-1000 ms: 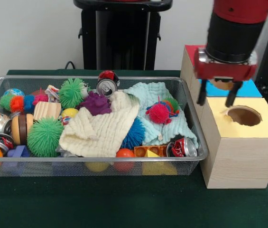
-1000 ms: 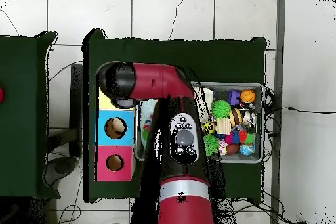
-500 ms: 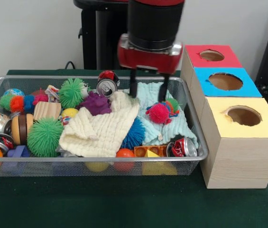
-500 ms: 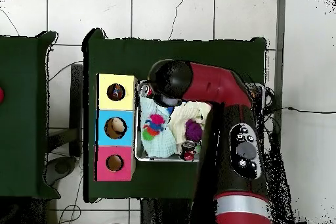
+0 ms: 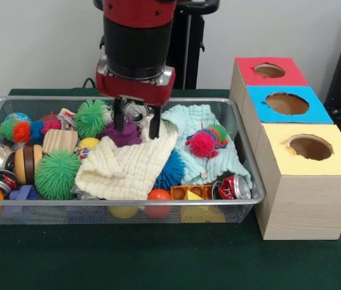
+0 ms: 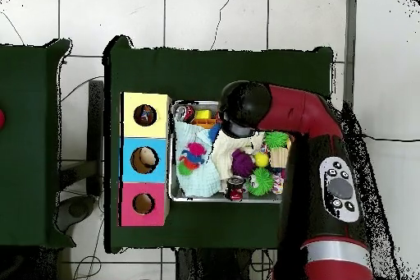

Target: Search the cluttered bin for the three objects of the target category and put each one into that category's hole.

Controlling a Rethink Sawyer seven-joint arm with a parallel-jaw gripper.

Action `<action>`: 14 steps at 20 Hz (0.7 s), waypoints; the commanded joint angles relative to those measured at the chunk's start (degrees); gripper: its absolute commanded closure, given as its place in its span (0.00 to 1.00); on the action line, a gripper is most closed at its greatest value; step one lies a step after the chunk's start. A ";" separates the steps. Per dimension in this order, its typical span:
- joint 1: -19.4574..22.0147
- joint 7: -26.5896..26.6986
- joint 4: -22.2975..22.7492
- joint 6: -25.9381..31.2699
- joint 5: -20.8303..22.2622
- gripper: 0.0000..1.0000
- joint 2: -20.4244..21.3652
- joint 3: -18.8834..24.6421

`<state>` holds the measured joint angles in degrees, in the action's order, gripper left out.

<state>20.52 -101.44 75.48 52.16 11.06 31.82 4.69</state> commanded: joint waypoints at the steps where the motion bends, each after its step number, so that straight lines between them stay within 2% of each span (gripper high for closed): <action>1: 3.92 22.76 0.58 5.36 6.95 0.00 -4.85 8.80; 5: 5.79 24.29 1.38 4.53 9.88 0.00 -5.32 10.19; 9: 7.01 26.05 0.53 7.17 11.70 0.00 -4.96 11.29; 12: 8.49 33.06 1.90 13.09 15.03 0.00 -1.92 11.22; 14: 10.11 34.52 2.96 13.34 15.58 0.00 -1.02 11.84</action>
<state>27.40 -92.98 75.52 55.49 21.05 29.07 10.80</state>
